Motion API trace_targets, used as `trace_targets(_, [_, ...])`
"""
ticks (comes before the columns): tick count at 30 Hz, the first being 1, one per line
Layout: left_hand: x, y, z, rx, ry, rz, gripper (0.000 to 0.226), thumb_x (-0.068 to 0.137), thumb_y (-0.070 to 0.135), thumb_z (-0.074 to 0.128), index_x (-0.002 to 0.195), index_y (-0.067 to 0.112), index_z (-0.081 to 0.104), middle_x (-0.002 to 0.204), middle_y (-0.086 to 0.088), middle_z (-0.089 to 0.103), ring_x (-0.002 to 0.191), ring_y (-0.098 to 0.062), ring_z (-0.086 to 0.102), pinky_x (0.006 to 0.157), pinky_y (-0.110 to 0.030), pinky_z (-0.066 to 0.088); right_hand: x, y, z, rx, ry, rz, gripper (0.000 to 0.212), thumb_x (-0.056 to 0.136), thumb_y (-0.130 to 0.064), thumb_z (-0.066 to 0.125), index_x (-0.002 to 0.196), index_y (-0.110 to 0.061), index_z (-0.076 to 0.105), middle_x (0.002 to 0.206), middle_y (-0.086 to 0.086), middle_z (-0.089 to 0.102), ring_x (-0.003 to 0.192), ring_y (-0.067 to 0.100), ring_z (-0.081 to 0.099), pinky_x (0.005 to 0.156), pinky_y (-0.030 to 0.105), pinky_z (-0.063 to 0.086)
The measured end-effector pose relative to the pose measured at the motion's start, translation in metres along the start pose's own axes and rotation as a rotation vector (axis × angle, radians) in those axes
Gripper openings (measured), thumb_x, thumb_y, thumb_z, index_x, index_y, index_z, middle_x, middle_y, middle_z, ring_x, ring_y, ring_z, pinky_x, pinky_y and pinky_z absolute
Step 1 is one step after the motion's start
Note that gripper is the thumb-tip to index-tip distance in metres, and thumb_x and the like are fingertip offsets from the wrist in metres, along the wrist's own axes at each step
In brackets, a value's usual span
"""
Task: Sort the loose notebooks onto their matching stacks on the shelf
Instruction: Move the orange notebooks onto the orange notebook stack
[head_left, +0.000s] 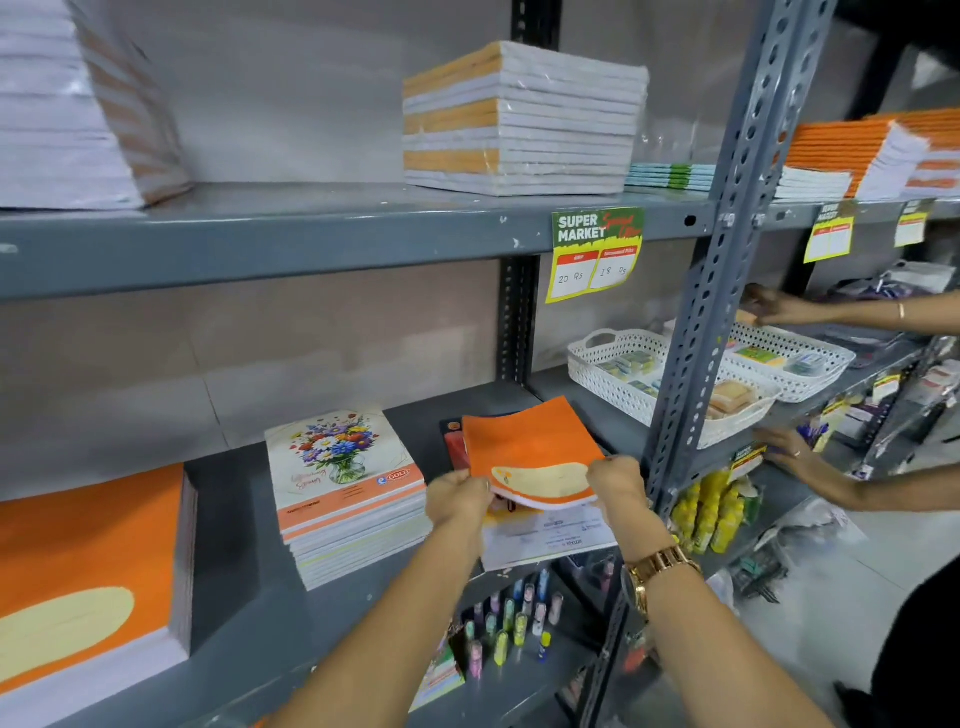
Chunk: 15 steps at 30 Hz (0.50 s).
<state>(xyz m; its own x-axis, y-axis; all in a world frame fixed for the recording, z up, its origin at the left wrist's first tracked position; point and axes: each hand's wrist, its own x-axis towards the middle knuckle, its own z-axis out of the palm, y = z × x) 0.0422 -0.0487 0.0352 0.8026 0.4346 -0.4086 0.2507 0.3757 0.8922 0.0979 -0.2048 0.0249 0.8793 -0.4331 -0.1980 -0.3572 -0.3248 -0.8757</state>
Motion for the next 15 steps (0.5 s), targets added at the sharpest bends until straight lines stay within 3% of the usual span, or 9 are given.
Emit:
trace_targets(2, [-0.006,0.016,-0.007,-0.006,-0.044,0.031,0.035,0.081,-0.015,0.053,0.057,0.011,0.056,0.051,-0.002,0.064,0.061,-0.018,0.055,0.061,-0.025,0.047,-0.009,-0.007,0.002,0.057,0.003,-0.013,0.032,0.09,0.0,0.04,0.06,-0.009,0.04,0.053,0.006,0.034,0.049,0.02,0.032,0.056,0.032,0.033])
trace_targets(4, [-0.013,0.032,-0.021,-0.044,-0.07,0.068,0.021,0.083,-0.014,0.052,0.074,0.001,0.064,0.077,-0.01,0.064,0.071,-0.02,0.06,0.068,-0.027,0.052,-0.022,-0.017,0.007,0.125,-0.006,-0.037,0.039,0.089,0.002,0.039,0.054,-0.014,0.035,0.052,0.004,0.031,0.047,0.018,0.027,0.049,0.027,0.026])
trace_targets(7, [-0.024,0.053,-0.049,-0.101,-0.067,0.129,0.023,0.084,-0.015,0.05,0.101,-0.008,0.063,0.086,-0.012,0.065,0.073,-0.02,0.061,0.067,-0.024,0.055,-0.047,-0.034,0.022,0.201,-0.019,-0.072,0.044,0.086,0.005,0.039,0.05,-0.018,0.03,0.05,0.004,0.03,0.046,0.019,0.024,0.045,0.028,0.019])
trace_targets(9, [-0.029,0.065,-0.073,-0.122,-0.03,0.145,0.022,0.083,-0.016,0.049,0.096,-0.006,0.064,0.091,-0.013,0.065,0.078,-0.023,0.063,0.074,-0.029,0.055,-0.068,-0.047,0.036,0.22,-0.044,-0.108,0.043,0.086,0.005,0.04,0.052,-0.019,0.033,0.054,0.005,0.037,0.052,0.022,0.034,0.051,0.028,0.028])
trace_targets(12, [-0.033,0.075,-0.114,-0.162,0.042,0.146,0.029,0.08,-0.018,0.048,0.07,0.006,0.06,0.093,-0.013,0.066,0.087,-0.028,0.065,0.086,-0.032,0.053,-0.101,-0.061,0.06,0.233,-0.093,-0.158,0.03,0.087,0.005,0.042,0.064,-0.013,0.048,0.076,0.01,0.052,0.072,0.026,0.046,0.065,0.032,0.037])
trace_targets(15, [-0.035,0.08,-0.16,-0.18,0.128,0.145,0.03,0.081,-0.015,0.05,0.068,0.01,0.06,0.088,-0.012,0.068,0.088,-0.027,0.066,0.088,-0.034,0.054,-0.133,-0.068,0.092,0.259,-0.173,-0.2,0.018,0.084,0.007,0.043,0.08,-0.007,0.054,0.082,0.012,0.057,0.075,0.027,0.052,0.066,0.034,0.04])
